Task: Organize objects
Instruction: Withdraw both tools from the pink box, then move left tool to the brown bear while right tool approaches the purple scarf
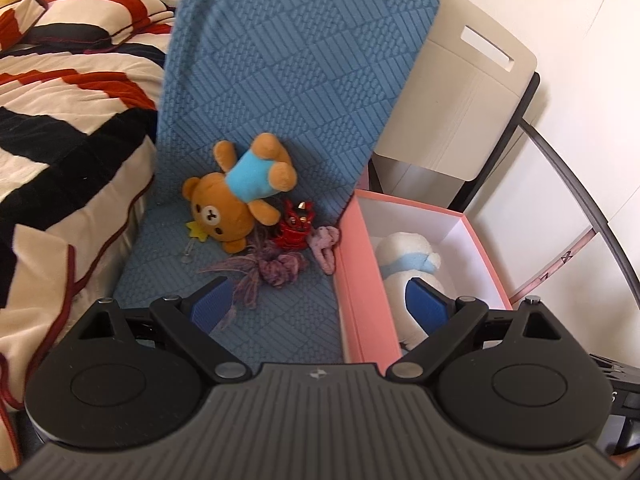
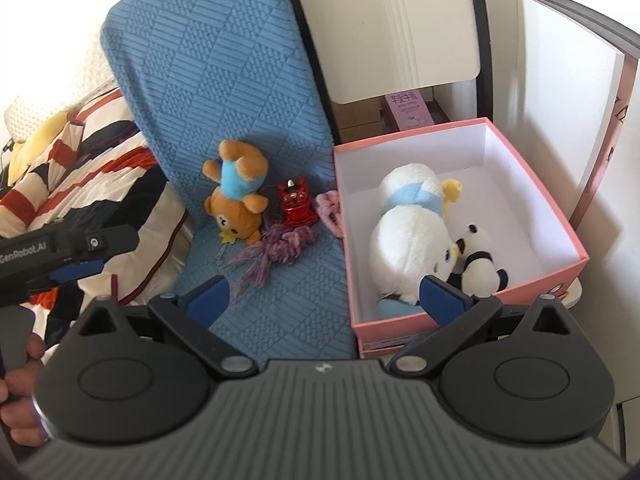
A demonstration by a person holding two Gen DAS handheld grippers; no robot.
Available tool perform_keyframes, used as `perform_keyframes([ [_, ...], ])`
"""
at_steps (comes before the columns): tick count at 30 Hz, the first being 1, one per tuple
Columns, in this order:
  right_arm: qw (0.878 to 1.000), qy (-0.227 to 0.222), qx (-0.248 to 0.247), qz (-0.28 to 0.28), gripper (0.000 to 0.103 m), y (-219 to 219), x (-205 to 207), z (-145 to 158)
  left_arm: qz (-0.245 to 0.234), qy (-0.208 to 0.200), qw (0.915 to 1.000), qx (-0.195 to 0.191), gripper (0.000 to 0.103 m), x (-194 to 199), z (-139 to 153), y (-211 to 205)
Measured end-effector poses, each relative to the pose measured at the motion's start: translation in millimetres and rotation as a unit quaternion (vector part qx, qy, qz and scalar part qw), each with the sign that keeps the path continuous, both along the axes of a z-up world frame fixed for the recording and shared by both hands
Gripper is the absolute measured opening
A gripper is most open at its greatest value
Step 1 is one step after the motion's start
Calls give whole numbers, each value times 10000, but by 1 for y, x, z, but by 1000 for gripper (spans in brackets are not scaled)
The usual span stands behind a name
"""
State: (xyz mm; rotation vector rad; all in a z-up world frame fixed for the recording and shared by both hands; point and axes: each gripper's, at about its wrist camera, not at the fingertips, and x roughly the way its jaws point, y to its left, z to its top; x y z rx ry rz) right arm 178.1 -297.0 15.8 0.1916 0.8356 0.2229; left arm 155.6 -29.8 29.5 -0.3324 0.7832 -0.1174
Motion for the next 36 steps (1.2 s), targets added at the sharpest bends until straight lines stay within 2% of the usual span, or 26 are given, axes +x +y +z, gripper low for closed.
perform_keyframes([
  [7, 10000, 10, -18, 2, 103, 27, -9, -13, 47, -50, 10000, 51, 96, -10, -16, 23],
  [13, 9999, 83, -60, 36, 103, 42, 0, -39, 151, -127, 9995, 247, 96, 1, -46, 31],
  [24, 9991, 125, -101, 404, 103, 71, 35, -106, 472, -247, 9973, 499, 96, 49, -117, 42],
  [29, 9976, -161, -88, 675, 103, 85, 52, -129, 525, -191, 9960, 697, 96, 77, -147, 45],
  [33, 9959, -398, -183, 791, 103, 99, 69, -146, 593, -140, 9956, 713, 96, 99, -159, 49],
  [36, 9949, -415, -251, 887, 99, 108, 84, -158, 653, -86, 9957, 645, 96, 118, -169, 57],
])
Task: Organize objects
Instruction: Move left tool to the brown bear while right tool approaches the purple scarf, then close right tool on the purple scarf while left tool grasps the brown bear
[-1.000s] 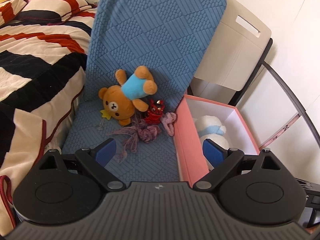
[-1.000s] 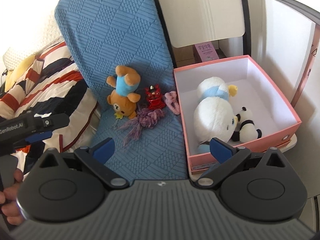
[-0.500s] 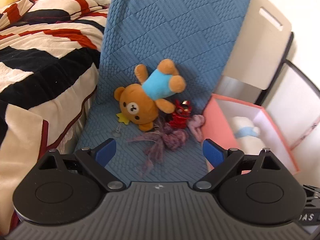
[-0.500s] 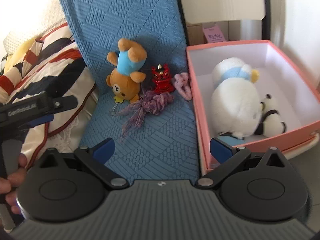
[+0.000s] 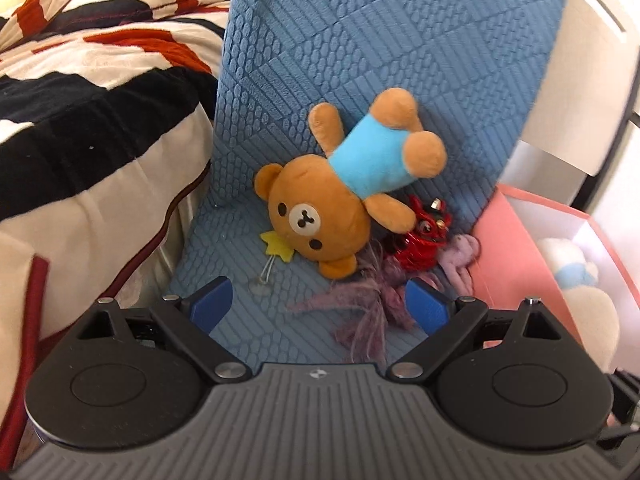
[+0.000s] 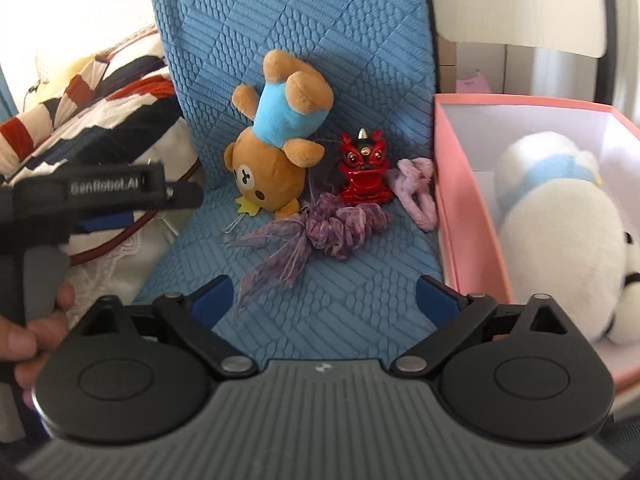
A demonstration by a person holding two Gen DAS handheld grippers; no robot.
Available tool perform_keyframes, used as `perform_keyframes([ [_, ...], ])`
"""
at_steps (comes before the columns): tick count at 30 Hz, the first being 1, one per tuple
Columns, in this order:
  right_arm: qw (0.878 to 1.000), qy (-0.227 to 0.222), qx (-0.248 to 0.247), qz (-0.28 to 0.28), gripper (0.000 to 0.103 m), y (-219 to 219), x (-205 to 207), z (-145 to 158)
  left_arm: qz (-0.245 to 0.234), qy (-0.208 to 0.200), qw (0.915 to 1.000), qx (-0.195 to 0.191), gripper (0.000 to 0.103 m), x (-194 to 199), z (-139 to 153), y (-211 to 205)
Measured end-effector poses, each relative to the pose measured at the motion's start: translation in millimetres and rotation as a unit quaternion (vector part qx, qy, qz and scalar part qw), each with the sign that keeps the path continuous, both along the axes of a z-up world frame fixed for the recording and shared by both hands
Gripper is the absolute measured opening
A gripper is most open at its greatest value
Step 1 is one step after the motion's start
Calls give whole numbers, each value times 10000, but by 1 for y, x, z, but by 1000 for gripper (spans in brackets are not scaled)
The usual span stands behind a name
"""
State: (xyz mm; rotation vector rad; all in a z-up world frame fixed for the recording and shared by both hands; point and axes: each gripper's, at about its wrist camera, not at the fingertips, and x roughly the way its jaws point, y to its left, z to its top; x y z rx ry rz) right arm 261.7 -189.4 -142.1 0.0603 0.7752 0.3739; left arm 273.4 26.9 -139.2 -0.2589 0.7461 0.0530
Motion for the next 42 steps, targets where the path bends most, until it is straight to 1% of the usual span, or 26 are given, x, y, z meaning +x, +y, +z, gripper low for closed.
perform_keyframes([
  [3, 10000, 45, -72, 31, 97, 5, 16, -9, -6, 181, 9998, -109, 96, 23, -9, 8],
  [5, 9999, 91, -80, 78, 89, 8, 26, -14, 7, 254, 9997, 14, 96, 39, -15, 10],
  [8, 9996, 192, -3, 196, 83, 14, 41, -20, -62, 436, 9989, 176, 96, 64, -25, 13],
  [10, 9994, 144, -129, 292, 80, 23, 49, -23, -124, 569, 9981, 181, 96, 79, -33, 14],
  [12, 9990, 99, -246, 367, 80, 31, 57, -26, -241, 653, 9975, 96, 96, 93, -40, 14],
  [14, 9987, 188, -252, 402, 78, 37, 69, -32, -352, 668, 9971, 40, 96, 105, -44, 13],
  [19, 9981, 429, -308, 302, 77, 45, 99, -49, -537, 665, 9959, 301, 96, 133, -54, 7],
  [23, 9976, 564, -337, 224, 77, 49, 119, -61, -594, 661, 9957, 246, 96, 150, -60, 10],
  [25, 9974, 606, -342, 210, 75, 50, 126, -66, -674, 637, 9953, 285, 96, 156, -63, 8],
  [28, 9968, 711, -329, 169, 73, 50, 134, -73, -831, 623, 9938, 405, 96, 163, -67, 2],
  [30, 9966, 786, -197, 176, 73, 49, 138, -75, -935, 635, 9924, 484, 96, 168, -70, -3],
  [33, 9966, 773, -159, 222, 73, 50, 138, -76, -1059, 622, 9902, 669, 99, 173, -73, -9],
  [36, 9957, 873, -35, 301, 64, 51, 138, -78, -1101, 621, 9891, 757, 100, 179, -78, -11],
  [39, 9949, 944, 105, 343, 53, 50, 138, -78, -1080, 638, 9890, 787, 101, 185, -81, -11],
  [41, 9941, 992, 200, 398, 40, 49, 137, -78, -1049, 631, 9893, 798, 102, 188, -84, -12],
  [42, 9939, 993, 216, 430, 37, 49, 135, -77, -1033, 632, 9895, 795, 102, 189, -86, -12],
])
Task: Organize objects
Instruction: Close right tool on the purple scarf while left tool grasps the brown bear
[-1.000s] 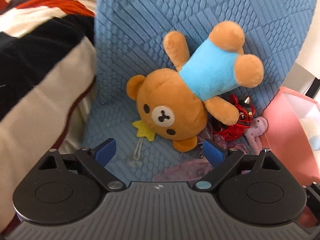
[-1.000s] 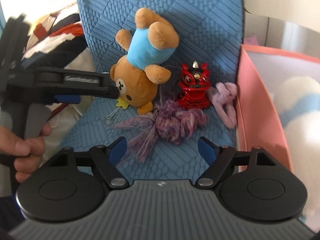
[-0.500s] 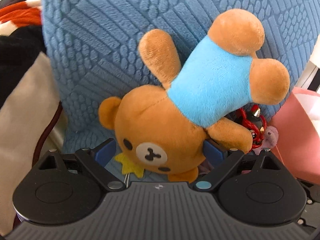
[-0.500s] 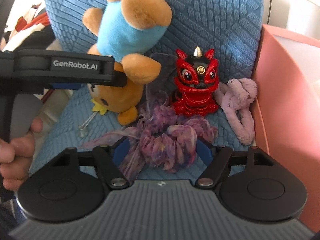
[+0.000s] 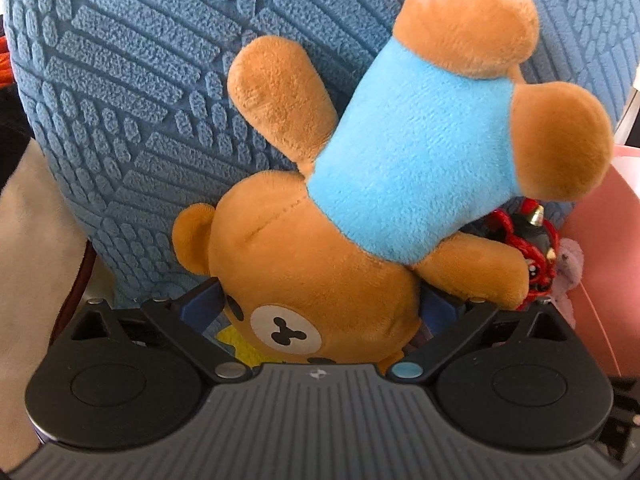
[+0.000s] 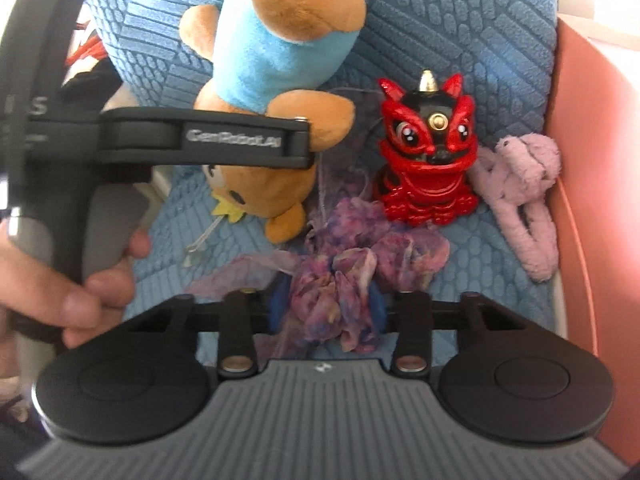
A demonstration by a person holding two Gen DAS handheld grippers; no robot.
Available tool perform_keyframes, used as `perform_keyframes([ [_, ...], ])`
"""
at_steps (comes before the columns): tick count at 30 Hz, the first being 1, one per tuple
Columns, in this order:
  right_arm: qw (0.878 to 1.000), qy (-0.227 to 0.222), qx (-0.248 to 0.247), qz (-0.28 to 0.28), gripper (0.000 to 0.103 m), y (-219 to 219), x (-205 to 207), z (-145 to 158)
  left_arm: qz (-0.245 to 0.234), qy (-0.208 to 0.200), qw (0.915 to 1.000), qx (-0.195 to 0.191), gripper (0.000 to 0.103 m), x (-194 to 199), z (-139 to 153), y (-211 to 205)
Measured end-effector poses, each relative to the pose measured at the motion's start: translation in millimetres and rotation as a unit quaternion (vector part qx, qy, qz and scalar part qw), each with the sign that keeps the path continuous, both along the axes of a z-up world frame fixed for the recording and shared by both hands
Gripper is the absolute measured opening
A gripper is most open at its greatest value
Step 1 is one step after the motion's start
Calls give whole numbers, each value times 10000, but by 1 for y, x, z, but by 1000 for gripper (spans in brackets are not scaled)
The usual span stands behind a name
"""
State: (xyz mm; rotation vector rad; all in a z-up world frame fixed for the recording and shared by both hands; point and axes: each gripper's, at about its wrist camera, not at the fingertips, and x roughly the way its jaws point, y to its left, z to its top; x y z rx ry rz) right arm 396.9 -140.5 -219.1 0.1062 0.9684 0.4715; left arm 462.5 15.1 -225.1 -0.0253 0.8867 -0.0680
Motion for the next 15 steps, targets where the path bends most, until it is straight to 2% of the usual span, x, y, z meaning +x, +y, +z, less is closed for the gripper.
perform_keyframes([
  [6, 9997, -193, -98, 123, 14, 4, -15, 11, 174, -36, 9998, -24, 99, -2, 0, 1],
  [15, 9995, -275, -129, 31, 12, -18, -29, 35, 434, 81, 9988, -205, 86, -25, 4, 4],
])
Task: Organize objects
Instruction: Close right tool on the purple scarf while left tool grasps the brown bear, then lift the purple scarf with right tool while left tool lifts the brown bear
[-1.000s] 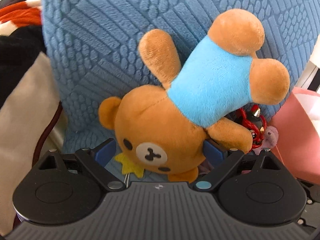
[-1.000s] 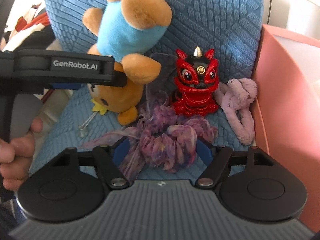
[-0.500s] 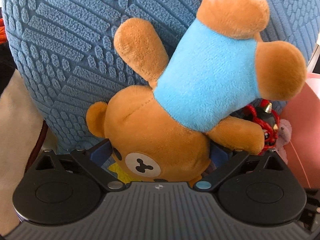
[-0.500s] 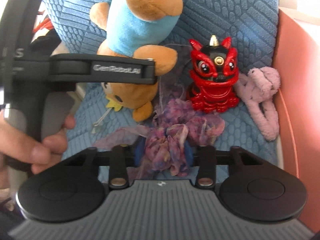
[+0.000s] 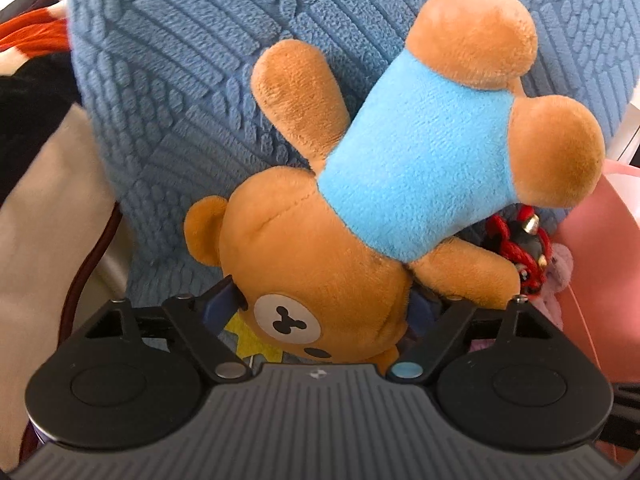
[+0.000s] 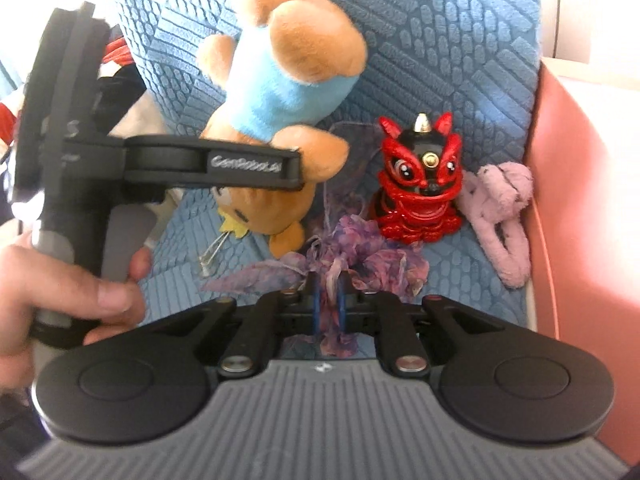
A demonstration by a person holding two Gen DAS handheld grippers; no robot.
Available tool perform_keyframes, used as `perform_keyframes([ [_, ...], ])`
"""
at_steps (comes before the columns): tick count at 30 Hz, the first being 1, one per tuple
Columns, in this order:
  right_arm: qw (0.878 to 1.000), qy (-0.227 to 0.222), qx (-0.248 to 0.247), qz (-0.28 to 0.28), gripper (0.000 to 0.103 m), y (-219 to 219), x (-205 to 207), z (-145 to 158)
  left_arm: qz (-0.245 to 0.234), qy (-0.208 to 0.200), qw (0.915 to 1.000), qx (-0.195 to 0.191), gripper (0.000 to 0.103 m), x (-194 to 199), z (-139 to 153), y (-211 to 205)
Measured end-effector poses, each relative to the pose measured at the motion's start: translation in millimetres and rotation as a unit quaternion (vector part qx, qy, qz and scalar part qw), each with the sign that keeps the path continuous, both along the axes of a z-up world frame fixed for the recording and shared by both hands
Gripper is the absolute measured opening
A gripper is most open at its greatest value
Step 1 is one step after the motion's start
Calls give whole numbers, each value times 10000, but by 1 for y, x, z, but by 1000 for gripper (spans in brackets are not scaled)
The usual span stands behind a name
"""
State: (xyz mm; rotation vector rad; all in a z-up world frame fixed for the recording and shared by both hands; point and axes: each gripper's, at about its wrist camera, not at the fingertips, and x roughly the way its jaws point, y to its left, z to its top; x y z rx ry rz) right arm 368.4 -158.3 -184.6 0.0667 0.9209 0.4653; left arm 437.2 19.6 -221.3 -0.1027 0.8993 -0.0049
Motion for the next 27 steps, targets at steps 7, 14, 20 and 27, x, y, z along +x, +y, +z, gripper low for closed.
perform_keyframes([
  [7, 9998, -144, -65, -84, 11, -17, -23, 12, 233, 146, 9995, -127, 85, -41, 13, 11],
  [14, 9996, -66, 56, -256, 11, -30, -45, 20, 524, 407, 9974, -265, 85, -86, 21, 18],
  [20, 9997, -95, 23, -245, 11, -22, -70, 23, 755, 428, 9956, -352, 85, -141, 31, 19],
  [27, 9996, -185, -84, -194, 11, -27, -111, 28, 862, 370, 9948, -388, 83, -174, 58, 12],
])
